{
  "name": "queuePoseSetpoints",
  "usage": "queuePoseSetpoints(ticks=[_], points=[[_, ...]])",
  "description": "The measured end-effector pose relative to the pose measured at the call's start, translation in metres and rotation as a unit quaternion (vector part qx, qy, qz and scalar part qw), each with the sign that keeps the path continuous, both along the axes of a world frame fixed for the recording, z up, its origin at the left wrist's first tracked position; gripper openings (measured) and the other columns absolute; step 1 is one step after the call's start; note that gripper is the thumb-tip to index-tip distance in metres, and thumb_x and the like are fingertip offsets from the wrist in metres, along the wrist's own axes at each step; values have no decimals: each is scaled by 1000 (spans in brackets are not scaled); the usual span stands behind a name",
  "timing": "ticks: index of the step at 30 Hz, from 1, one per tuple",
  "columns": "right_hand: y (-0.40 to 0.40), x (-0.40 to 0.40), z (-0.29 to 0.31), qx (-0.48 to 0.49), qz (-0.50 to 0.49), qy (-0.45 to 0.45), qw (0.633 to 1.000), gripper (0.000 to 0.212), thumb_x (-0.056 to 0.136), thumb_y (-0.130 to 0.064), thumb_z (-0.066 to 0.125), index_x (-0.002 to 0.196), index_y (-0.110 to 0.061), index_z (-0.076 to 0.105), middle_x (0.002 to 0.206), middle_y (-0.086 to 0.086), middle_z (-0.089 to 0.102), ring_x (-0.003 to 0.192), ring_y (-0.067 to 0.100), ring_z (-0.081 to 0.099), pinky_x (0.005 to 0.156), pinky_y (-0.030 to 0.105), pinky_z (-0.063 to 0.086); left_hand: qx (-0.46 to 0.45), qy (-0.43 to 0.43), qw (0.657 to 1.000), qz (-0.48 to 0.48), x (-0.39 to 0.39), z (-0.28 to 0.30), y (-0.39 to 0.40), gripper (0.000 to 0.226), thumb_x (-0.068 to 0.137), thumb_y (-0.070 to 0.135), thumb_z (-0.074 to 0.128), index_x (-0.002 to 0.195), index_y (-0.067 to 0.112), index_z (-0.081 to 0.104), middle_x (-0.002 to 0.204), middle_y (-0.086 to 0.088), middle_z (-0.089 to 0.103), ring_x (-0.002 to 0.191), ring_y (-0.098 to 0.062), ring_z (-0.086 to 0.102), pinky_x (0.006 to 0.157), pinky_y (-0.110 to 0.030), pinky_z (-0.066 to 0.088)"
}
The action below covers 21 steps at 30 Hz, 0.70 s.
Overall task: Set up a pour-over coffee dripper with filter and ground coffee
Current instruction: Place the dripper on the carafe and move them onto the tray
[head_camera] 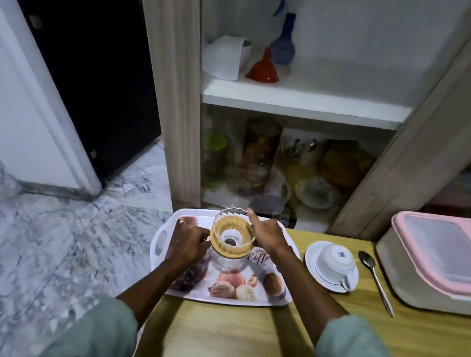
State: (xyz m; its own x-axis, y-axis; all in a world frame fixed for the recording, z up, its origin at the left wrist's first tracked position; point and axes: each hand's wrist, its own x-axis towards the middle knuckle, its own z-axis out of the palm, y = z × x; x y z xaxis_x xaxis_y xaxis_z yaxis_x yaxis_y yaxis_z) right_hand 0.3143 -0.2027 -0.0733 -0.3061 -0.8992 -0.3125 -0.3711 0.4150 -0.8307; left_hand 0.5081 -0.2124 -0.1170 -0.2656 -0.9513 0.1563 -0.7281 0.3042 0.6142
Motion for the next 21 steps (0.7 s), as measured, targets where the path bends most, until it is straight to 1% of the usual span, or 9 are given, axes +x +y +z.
queuePoseSetpoints(ticks=[4, 6, 8, 10, 12, 14, 16, 19, 21], points=[[-8, 2, -9, 19, -4, 12, 1000, 55, 90, -58, 47, 77, -6, 63, 86, 15, 66, 85, 28, 63, 78, 32, 43, 22, 40, 999, -14, -2, -3, -3, 16, 75, 2, 68, 59, 2, 70, 55, -11, 65, 48, -5, 40, 55, -27, 32], [-11, 3, -14, 27, -6, 18, 999, 54, 89, -58, 48, 78, -7, 61, 86, 13, 63, 87, 27, 61, 77, 31, 40, 28, 54, 998, -18, -3, -5, -5, 11, 75, -1, 68, 66, 2, 74, 66, -10, 72, 51, 2, 40, 52, -18, 30], [-12, 2, -18, 28, -10, 16, 999, 53, 89, -57, 50, 67, -9, 56, 81, 10, 59, 81, 24, 57, 75, 30, 39, 42, 59, 997, -15, -4, -8, -7, 10, 76, -2, 67, 74, 1, 76, 78, -14, 76, 59, -4, 47, 53, -14, 29], [-12, 3, -20, 30, -15, 14, 999, 54, 90, -53, 52, 52, -15, 48, 73, 8, 56, 75, 22, 52, 73, 30, 37, 70, 57, 996, -11, -5, -11, -10, 11, 78, -2, 65, 81, -1, 76, 88, -19, 76, 70, -10, 54, 60, -21, 31], [-11, 3, -20, 30, -11, 20, 999, 54, 92, -50, 51, 48, -19, 44, 67, 5, 54, 73, 21, 51, 72, 29, 36, 109, 45, 993, -4, -5, -12, -12, 17, 81, -3, 61, 91, -1, 75, 98, -20, 74, 79, -18, 61, 67, -24, 37], [-9, 3, -19, 26, 1, 26, 999, 55, 93, -49, 50, 47, -18, 46, 64, 4, 56, 68, 22, 52, 71, 29, 37, 144, 3, 990, 5, -1, -11, -14, 30, 83, -3, 57, 111, 0, 68, 117, -19, 68, 104, -28, 61, 87, -27, 42], [-6, 1, -16, 12, 21, 46, 999, 57, 95, -45, 49, 45, -18, 42, 53, 0, 49, 58, 18, 47, 64, 29, 35, 145, -75, 986, 21, 4, -6, -15, 44, 85, 2, 56, 129, 2, 55, 134, -19, 56, 127, -32, 47, 108, -31, 31], [-1, -8, -5, -34, 67, 115, 991, 57, 99, -33, 47, 45, -23, 29, 48, -6, 31, 59, 20, 36, 63, 28, 27, 114, -101, 987, 53, 6, 13, -16, 49, 87, 1, 53, 135, 3, 47, 141, -19, 49, 133, -33, 40, 112, -36, 29], [4, -18, 3, -56, 84, 151, 983, 54, 99, -31, 46, 48, -21, 33, 51, -5, 35, 66, 20, 39, 66, 29, 28, 95, -123, 985, 69, 2, 29, -15, 47, 85, 1, 53, 132, 5, 51, 139, -17, 52, 130, -33, 44, 107, -39, 35]])
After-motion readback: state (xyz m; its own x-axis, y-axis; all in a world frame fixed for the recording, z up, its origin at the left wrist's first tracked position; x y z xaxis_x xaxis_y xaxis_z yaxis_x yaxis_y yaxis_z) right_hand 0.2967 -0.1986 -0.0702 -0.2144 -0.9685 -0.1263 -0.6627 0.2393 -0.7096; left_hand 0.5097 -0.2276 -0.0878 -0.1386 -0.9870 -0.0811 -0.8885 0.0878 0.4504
